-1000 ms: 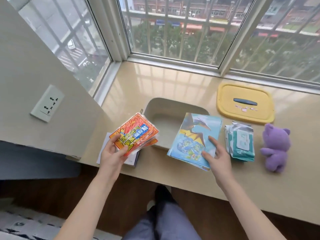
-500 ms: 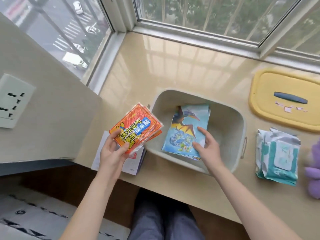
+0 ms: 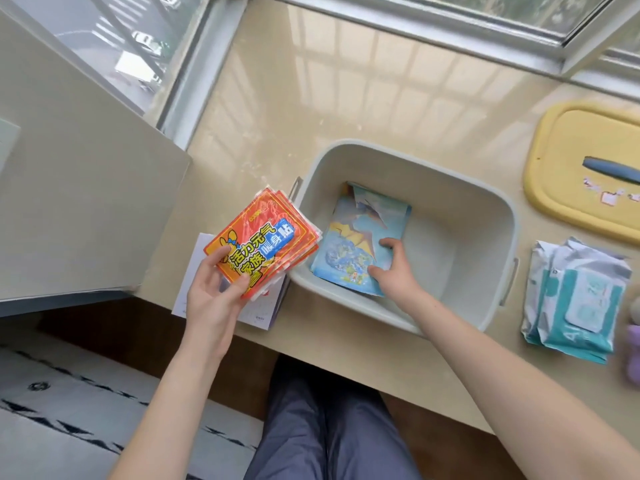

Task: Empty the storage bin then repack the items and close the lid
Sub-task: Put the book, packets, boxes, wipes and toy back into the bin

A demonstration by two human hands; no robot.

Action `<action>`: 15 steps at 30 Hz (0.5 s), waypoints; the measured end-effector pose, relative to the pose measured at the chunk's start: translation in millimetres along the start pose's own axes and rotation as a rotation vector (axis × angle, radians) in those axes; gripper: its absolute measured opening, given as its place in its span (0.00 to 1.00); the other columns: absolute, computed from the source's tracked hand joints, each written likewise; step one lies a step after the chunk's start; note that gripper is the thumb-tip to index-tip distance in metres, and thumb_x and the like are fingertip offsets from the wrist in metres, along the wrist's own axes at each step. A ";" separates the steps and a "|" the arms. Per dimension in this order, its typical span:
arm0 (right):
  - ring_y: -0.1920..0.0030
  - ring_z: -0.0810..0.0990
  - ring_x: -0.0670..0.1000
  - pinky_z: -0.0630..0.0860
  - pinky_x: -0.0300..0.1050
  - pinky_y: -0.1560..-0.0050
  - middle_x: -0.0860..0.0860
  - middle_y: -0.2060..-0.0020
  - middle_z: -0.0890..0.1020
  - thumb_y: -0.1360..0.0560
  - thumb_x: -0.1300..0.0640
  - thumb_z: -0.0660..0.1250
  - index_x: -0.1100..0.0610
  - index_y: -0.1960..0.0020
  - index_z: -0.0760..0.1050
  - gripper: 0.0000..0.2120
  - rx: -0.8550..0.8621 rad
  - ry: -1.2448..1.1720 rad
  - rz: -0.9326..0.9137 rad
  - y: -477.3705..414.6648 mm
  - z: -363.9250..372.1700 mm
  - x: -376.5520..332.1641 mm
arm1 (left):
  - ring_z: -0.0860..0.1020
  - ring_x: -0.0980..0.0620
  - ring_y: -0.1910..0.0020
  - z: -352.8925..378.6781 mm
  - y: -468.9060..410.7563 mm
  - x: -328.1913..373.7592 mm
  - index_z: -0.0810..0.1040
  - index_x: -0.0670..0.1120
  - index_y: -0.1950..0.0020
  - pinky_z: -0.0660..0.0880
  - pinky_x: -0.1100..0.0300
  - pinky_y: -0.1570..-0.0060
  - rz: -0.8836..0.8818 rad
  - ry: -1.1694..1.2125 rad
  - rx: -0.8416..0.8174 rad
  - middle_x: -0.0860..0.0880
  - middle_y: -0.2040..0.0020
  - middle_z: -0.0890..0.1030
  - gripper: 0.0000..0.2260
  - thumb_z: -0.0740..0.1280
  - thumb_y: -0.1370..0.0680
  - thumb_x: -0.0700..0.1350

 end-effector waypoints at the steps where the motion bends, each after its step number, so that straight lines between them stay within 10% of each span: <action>1: 0.59 0.74 0.49 0.69 0.28 0.66 0.51 0.44 0.72 0.25 0.69 0.65 0.54 0.35 0.63 0.23 0.010 0.011 0.029 -0.7 -0.5 3.7 | 0.77 0.47 0.35 -0.5 0.6 -0.5 0.75 0.54 0.35 0.81 0.53 0.54 0.000 -0.004 0.005 0.51 0.34 0.77 0.29 0.80 0.33 0.49; 7: 0.72 0.69 0.49 0.65 0.33 0.77 0.52 0.51 0.72 0.24 0.69 0.64 0.52 0.36 0.61 0.23 0.065 0.006 0.145 -0.7 -9.6 23.0 | 0.77 0.48 0.35 1.0 2.1 -0.4 0.76 0.55 0.36 0.81 0.54 0.55 -0.014 -0.030 0.030 0.51 0.35 0.77 0.26 0.77 0.32 0.48; 15: 0.59 0.73 0.53 0.69 0.38 0.65 0.50 0.46 0.71 0.24 0.67 0.67 0.55 0.34 0.62 0.23 0.051 0.047 0.036 -4.7 -3.3 6.1 | 0.77 0.50 0.35 2.2 4.6 2.2 0.75 0.55 0.35 0.81 0.55 0.54 -0.002 -0.052 0.035 0.51 0.35 0.77 0.23 0.75 0.29 0.44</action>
Point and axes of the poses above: each hand's wrist, its own y-axis away from the middle knuckle, its own z-axis out of the palm, x = y × z, the point moved 8 cm from there along -y, towards the middle knuckle
